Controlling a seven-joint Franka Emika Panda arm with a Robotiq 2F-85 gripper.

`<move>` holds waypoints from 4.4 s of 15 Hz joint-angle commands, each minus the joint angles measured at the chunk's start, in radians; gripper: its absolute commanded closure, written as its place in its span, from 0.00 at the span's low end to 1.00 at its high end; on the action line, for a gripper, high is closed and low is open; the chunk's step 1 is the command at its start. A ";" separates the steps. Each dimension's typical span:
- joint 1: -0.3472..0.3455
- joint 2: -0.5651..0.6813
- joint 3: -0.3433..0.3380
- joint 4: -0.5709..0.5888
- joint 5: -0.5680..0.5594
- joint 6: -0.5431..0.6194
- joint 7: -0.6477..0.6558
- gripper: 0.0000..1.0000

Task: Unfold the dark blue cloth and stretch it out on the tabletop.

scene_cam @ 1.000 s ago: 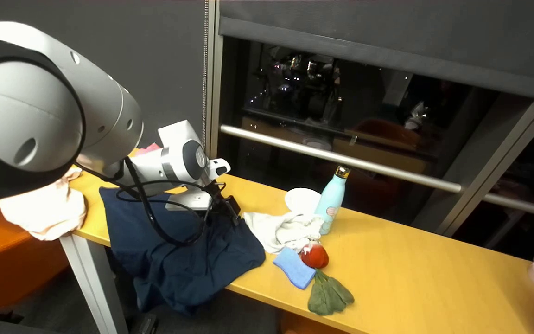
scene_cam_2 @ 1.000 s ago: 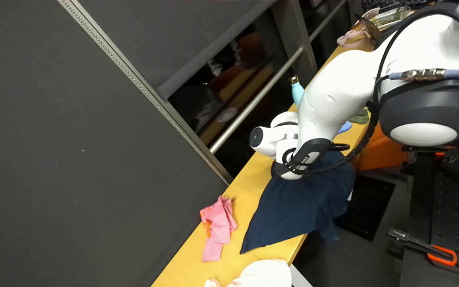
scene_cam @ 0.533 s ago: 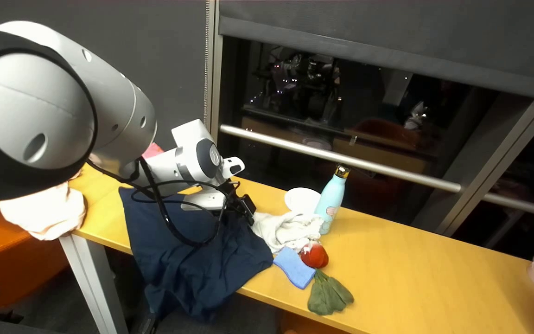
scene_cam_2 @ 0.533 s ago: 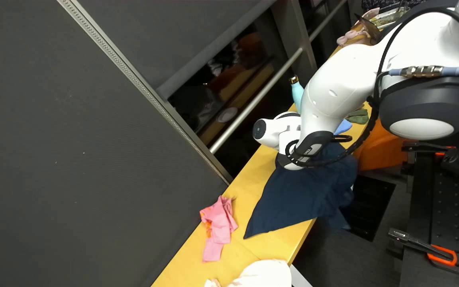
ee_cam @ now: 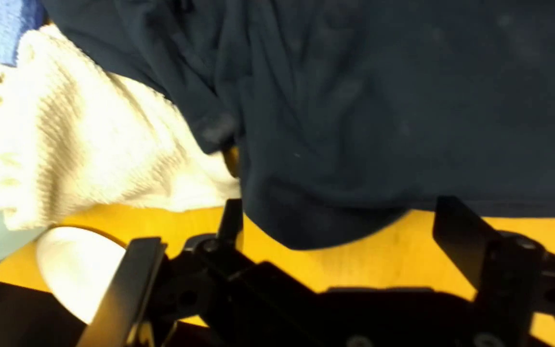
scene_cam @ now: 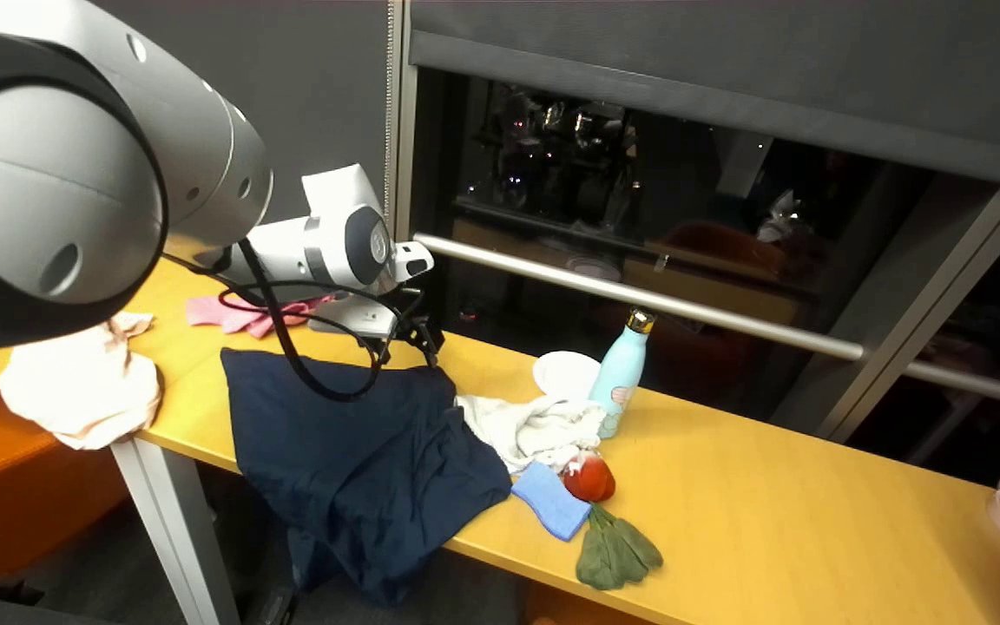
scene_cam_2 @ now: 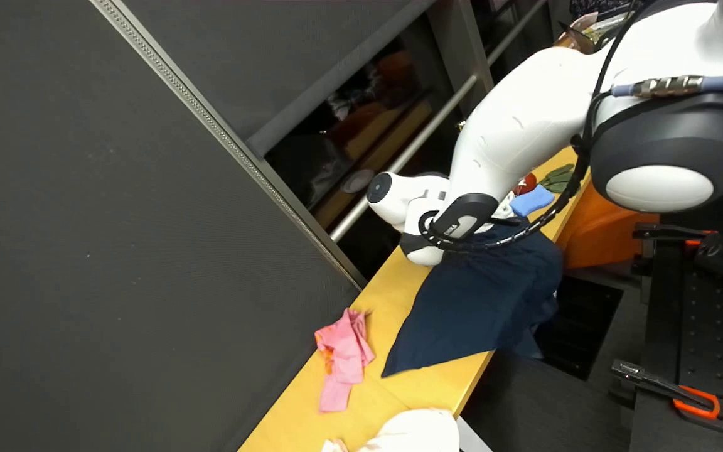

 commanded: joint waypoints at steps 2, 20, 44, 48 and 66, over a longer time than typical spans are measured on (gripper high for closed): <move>-0.036 -0.146 0.152 -0.158 0.054 0.108 -0.217 0.00; -0.343 -0.127 0.594 -0.558 0.077 0.197 -1.127 0.00; -0.032 0.083 0.273 -0.054 0.021 0.003 -0.948 0.00; -0.028 0.063 0.272 -0.081 0.025 0.019 -0.923 0.00; 0.017 0.061 0.245 -0.025 0.005 -0.086 -0.858 0.00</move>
